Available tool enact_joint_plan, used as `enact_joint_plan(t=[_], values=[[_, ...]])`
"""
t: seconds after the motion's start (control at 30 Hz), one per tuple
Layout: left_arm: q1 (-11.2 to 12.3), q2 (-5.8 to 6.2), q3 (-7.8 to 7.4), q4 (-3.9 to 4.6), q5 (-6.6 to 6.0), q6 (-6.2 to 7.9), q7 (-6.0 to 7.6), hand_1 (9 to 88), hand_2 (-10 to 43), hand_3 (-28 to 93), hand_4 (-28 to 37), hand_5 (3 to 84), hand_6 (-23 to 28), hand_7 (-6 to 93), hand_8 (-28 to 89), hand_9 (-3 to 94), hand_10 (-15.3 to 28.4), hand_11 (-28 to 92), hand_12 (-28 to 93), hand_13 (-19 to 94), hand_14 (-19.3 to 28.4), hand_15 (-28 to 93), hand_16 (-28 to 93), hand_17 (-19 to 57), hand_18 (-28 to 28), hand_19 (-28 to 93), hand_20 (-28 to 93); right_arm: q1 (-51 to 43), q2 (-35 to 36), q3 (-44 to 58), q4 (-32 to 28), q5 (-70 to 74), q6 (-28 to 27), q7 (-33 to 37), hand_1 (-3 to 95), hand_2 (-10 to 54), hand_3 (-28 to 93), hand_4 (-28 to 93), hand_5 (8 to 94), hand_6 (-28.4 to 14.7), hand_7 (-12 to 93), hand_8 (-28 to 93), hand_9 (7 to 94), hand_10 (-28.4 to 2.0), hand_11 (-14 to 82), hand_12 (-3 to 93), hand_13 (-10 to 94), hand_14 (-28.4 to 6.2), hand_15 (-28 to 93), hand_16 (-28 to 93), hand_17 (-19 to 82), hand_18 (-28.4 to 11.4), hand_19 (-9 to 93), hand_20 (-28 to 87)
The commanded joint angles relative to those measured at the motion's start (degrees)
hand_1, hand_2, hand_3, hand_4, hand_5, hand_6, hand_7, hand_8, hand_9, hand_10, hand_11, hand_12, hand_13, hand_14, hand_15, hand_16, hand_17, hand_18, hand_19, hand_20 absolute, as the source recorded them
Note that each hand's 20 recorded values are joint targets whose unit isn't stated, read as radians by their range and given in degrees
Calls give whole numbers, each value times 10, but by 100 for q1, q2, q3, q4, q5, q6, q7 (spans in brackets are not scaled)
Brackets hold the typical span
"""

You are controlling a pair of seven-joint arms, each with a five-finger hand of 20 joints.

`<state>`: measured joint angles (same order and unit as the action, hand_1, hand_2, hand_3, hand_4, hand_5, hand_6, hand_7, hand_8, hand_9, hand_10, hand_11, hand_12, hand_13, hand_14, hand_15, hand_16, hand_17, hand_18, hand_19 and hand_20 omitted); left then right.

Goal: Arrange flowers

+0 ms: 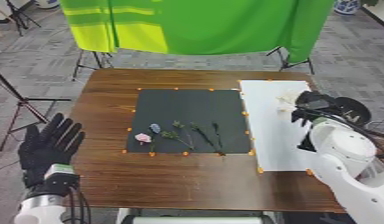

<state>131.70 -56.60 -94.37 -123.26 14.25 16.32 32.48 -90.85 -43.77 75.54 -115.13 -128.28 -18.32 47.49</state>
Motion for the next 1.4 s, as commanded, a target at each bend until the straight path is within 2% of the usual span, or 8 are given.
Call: enact_joint_plan(t=[0.03, 0.27, 0.43, 0.53, 0.7, 1.07, 1.2, 1.4], values=[[95, -99, 40, -56, 28, 59, -61, 222, 192, 676, -283, 427, 103, 121, -72, 348, 164, 258, 115, 254, 174, 410, -69, -70, 161, 375, 99, -716, 127, 538, 99, 170, -113, 672, 434, -95, 821, -283, 477, -59, 137, -119, 443, -188, 77, 120, 404, -165, 209, 151, 197, -198, 608, 169], [110, -143, 77, -79, 40, 108, -143, 246, 178, 692, -283, 430, 103, 129, -75, 349, 164, 265, 116, 255, 174, 420, -71, -70, 161, 378, 100, -1011, -19, 668, 434, 472, 69, 582, 446, -95, 821, -282, 463, -70, 139, -118, 415, -200, 86, 120, 393, -176, 223, 138, 209, -223, 602, 154], [40, -180, 194, -52, 40, 144, -242, 249, 178, 694, -283, 432, 104, 133, -77, 351, 163, 273, 118, 258, 174, 427, -71, -70, 161, 380, 101, -1352, -69, 618, 573, 458, 726, 328, 490, -95, 804, -283, 573, -29, 162, -129, 586, -131, 128, 122, 580, -126, 280, 154, 248, -203, 651, 163], [21, -208, 260, -41, 56, 149, -294, 252, 178, 695, -283, 434, 104, 136, -78, 352, 164, 278, 118, 258, 175, 434, -73, -70, 161, 384, 102, -1438, -70, 497, 623, 322, 1158, 263, 512, -95, 775, -283, 634, -16, 177, -94, 671, -131, 146, 140, 632, -107, 312, 199, 258, -199, 675, 180], [23, -210, 289, -31, 72, 143, -307, 255, 179, 694, -283, 434, 104, 138, -80, 353, 164, 282, 117, 258, 176, 438, -77, -71, 162, 385, 101, -1577, -13, 403, 644, -28, 1572, 109, 583, -79, 671, -282, 780, 5, 236, 10, 854, -121, 127, 295, 729, -87, 317, 324, 282, -191, 676, 209], [31, -194, 282, -10, 106, 78, -286, 256, 179, 694, -283, 435, 104, 139, -81, 352, 165, 285, 114, 258, 175, 440, -79, -70, 161, 384, 99, -1711, 323, 35, 44, -725, 3760, -522, 584, -83, 690, -283, 791, -1, 261, 38, 872, -117, 118, 304, 749, -80, 300, 349, 292, -183, 673, 218], [41, -188, 270, -9, 99, 104, -311, 256, 179, 694, -283, 435, 104, 139, -81, 353, 165, 285, 113, 258, 175, 439, -80, -70, 161, 384, 99, -1421, 379, -268, -380, -713, 3852, -1084, 578, -85, 699, -283, 791, 2, 261, 33, 872, -115, 117, 304, 751, -78, 295, 352, 293, -182, 671, 219], [116, -166, 182, -39, 133, 190, -419, 257, 180, 694, -283, 434, 104, 139, -81, 353, 165, 284, 113, 259, 175, 441, -80, -70, 161, 385, 98, 1, 267, -1644, -515, -468, 3387, -1626, 575, -84, 700, -283, 789, 4, 266, 27, 872, -112, 114, 305, 748, -73, 286, 361, 289, -178, 660, 219]])
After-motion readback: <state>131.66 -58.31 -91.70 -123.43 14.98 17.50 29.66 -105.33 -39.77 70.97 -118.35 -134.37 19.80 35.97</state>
